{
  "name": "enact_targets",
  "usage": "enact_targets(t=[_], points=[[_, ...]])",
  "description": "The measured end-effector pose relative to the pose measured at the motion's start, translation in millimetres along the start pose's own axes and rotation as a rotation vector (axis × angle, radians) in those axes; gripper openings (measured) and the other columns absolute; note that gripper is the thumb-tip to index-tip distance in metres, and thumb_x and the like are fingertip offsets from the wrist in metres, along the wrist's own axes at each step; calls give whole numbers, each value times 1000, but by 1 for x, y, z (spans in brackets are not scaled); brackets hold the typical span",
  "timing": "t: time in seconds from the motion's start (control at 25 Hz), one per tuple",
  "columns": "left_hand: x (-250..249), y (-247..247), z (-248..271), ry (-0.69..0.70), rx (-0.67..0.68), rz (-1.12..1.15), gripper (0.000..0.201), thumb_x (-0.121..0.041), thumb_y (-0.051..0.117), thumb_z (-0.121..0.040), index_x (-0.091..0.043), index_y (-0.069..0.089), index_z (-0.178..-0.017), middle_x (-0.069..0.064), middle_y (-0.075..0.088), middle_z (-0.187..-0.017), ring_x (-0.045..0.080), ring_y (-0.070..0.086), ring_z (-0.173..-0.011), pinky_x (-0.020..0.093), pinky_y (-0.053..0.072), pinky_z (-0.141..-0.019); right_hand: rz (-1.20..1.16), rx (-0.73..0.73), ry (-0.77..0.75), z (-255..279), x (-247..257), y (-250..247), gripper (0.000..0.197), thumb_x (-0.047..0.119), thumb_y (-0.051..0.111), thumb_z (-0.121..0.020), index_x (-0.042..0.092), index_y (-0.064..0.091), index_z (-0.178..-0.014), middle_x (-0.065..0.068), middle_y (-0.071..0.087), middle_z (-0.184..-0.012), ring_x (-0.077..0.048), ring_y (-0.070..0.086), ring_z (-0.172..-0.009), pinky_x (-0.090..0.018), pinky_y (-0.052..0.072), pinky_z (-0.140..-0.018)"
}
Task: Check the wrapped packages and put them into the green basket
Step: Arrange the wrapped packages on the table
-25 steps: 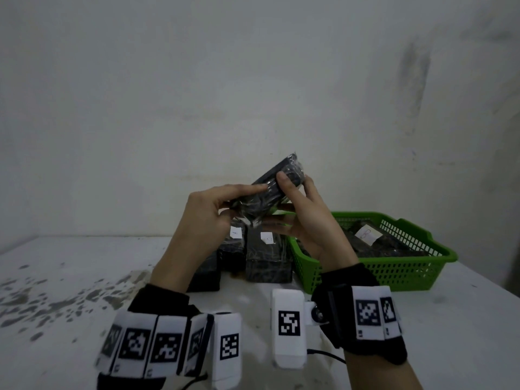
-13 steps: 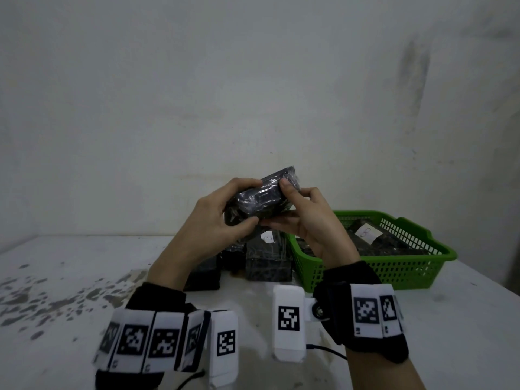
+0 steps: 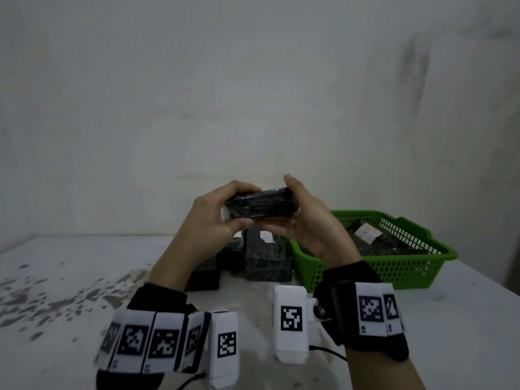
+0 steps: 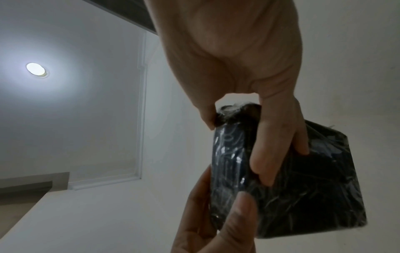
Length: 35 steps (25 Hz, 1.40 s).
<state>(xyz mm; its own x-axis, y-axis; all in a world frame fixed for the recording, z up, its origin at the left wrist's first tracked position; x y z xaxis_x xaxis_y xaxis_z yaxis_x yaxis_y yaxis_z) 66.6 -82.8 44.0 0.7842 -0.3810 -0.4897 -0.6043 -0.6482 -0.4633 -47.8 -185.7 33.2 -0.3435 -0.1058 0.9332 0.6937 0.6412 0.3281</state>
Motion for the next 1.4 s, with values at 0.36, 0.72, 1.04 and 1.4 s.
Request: enact_targets(t=[0.36,0.72,1.04,1.4], points=[[20,3,0,-305,-31,107,85,-78,55,-61,-34,36,-132,-13,44,-128,4,42,-118,29,36,-102,-111,147,47,2,2,3,24,13,41,-92,0,58,-102,-24,62,-111,-37,64,-97,-39,60,-67],[23,0,-2,-407,-115,263,62,-9,49,-93,-15,16,-146,0,38,-146,3,56,-92,15,49,-81,5,40,35,-15,-10,-9,59,-5,49,-81,4,31,-136,-24,50,-130,-33,62,-96,-39,58,-61],[33,-2,-1,-481,-225,268,79,-42,73,-71,-12,35,-134,2,57,-125,17,60,-105,37,53,-88,286,50,23,-8,-3,-20,50,-17,34,-75,20,47,-106,-11,51,-80,-23,49,-69,-33,50,-57],[37,-16,3,-443,-527,586,43,-9,57,-89,-11,40,-128,4,55,-111,20,60,-98,26,59,-63,182,-35,-58,-12,-4,-24,50,-10,57,-83,1,40,-127,-14,64,-98,-21,65,-77,-29,55,-66]])
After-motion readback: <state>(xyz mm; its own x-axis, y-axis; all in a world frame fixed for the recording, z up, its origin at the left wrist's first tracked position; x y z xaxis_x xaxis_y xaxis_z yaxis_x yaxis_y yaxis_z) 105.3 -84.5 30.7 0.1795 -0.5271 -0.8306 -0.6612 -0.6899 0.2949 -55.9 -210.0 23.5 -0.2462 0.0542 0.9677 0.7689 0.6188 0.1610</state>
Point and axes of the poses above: each hand's wrist, its own z-axis away from the middle knuckle, its own y-axis out of the palm, x = y × z, the point moved 4 cm from there along -z, towards the middle knuckle
